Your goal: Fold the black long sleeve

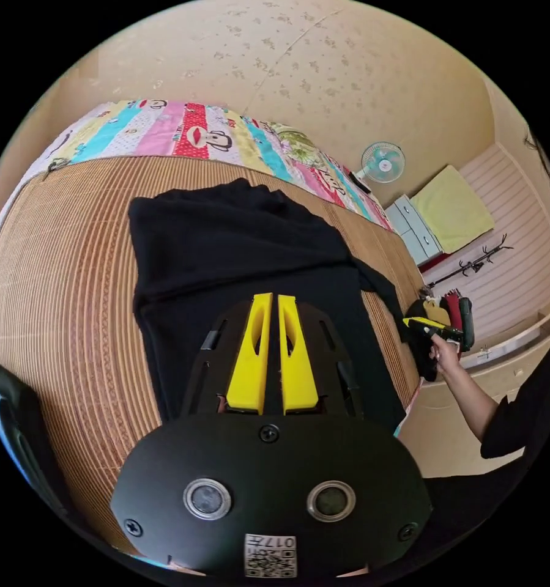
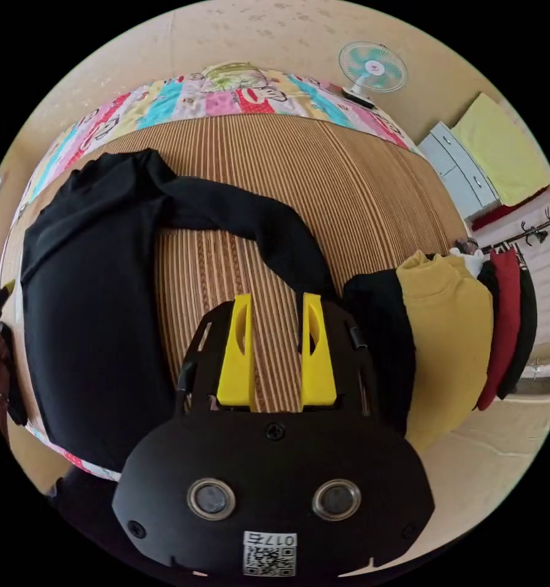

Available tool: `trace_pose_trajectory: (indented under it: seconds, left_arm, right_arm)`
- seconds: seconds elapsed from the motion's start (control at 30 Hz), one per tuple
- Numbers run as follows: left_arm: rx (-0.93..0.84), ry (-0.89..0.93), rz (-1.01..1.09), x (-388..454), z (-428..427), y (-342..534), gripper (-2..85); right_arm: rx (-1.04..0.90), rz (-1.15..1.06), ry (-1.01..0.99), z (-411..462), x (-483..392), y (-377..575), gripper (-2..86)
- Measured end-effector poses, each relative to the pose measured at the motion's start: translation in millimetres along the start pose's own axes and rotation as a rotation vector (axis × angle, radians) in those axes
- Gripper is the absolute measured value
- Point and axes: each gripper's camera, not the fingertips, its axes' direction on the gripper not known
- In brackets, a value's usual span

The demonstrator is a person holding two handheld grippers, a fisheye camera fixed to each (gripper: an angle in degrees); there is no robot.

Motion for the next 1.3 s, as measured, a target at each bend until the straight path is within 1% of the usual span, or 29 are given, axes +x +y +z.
trace_pose_trajectory:
  seconds: [0.03,0.1,0.17,0.23,0.3,0.33,0.43,0.5,0.53,0.6,0.63,0.7,0.73,0.77,0.8,0.87,0.9,0.93,1.0,1.07,1.1,1.13,1.2,1.27,1.3]
  left_arm:
    - [-0.027,0.01,0.041,19.0,12.6,-8.9,0.7]
    - [-0.06,0.035,0.087,45.3,29.6,-19.3,0.7]
    - [-0.077,0.063,0.121,68.5,43.0,-26.8,0.7]
    - [-0.097,0.097,0.148,94.9,60.2,-33.5,0.6]
    - [-0.114,0.125,0.152,110.0,73.6,-36.1,0.5]
    - [-0.127,0.149,0.15,118.5,82.8,-37.1,0.4]
    - [-0.163,0.201,0.155,137.5,102.5,-37.5,0.3]
    - [-0.183,0.226,0.164,147.4,109.4,-36.6,0.3]
    - [-0.185,0.246,0.17,152.2,110.2,-35.9,0.2]
    - [-0.167,0.294,0.166,154.3,106.0,-35.5,0.1]
    - [-0.14,0.33,0.138,150.7,100.6,-34.9,0.0]
    - [-0.099,0.398,0.078,139.4,92.4,-33.5,0.1]
    - [-0.079,0.446,0.048,130.4,88.3,-32.7,0.6]
    - [-0.071,0.465,0.03,125.1,86.3,-32.4,1.8]
    - [-0.048,0.488,-0.008,113.0,81.1,-31.2,4.4]
    - [-0.003,0.47,-0.09,90.0,71.3,-26.9,6.0]
    - [0.032,0.429,-0.164,71.6,63.7,-21.6,6.1]
    - [0.067,0.394,-0.236,53.0,55.9,-15.4,6.1]
    - [0.097,0.362,-0.302,29.6,45.0,-8.6,6.2]
    - [0.124,0.313,-0.279,18.1,30.6,-5.8,7.2]
    - [0.129,0.256,-0.236,15.6,20.8,-6.3,8.4]
    - [0.116,0.198,-0.176,16.6,13.9,-8.5,9.2]
    - [0.063,0.145,-0.076,22.5,14.2,-13.6,10.6]
    - [-0.012,0.164,-0.017,27.5,26.7,-18.5,12.2]
    - [-0.048,0.208,-0.017,27.2,38.4,-20.4,13.4]
  right_arm:
    - [-0.018,-0.027,0.023,3.6,2.0,-0.6,8.3]
    - [-0.001,-0.112,0.164,5.6,1.1,-5.3,8.2]
    - [0.05,-0.146,0.198,-1.3,1.4,-12.1,8.0]
    - [0.043,-0.18,0.183,1.1,5.2,-21.5,7.7]
    - [-0.096,-0.247,0.152,27.4,13.6,-34.6,6.5]
    - [-0.119,-0.263,0.132,32.7,16.0,-36.1,6.0]
    - [-0.086,-0.23,0.041,20.8,37.8,-42.1,2.5]
    - [-0.022,-0.183,-0.182,-22.4,66.6,-47.8,1.3]
    - [-0.008,-0.187,-0.256,-35.1,72.9,-49.3,1.3]
    - [0.055,-0.251,-0.57,-83.8,89.2,-57.3,1.4]
    - [0.082,-0.278,-0.646,-94.7,90.4,-59.8,1.4]
    - [0.16,-0.399,-0.893,-124.8,83.4,-75.8,1.6]
    - [0.167,-0.42,-0.944,-127.6,79.3,-81.9,1.6]
    - [0.171,-0.457,-1.039,-127.3,67.7,-96.6,1.7]
    - [0.155,-0.492,-1.095,-120.3,52.4,-112.2,1.8]
    - [0.102,-0.551,-1.133,-100.8,24.2,-135.8,1.9]
    - [0.048,-0.588,-1.156,-83.7,5.6,-150.3,2.0]
    - [0.012,-0.592,-1.163,-73.9,-2.8,-157.3,2.0]
    - [-0.07,-0.584,-1.142,-44.9,-24.1,-174.2,2.2]
    - [-0.085,-0.581,-1.12,-31.6,-34.0,-178.3,2.4]
    - [-0.117,-0.594,-1.105,-23.2,-40.9,-179.1,2.6]
    - [-0.137,-0.601,-1.092,-19.0,-44.5,-179.1,2.8]
    - [-0.182,-0.621,-1.015,-3.3,-58.7,-180.0,3.6]
    - [-0.169,-0.601,-1.015,8.1,-66.6,-185.1,4.6]
    - [-0.159,-0.589,-1.059,15.4,-70.2,-190.7,6.3]
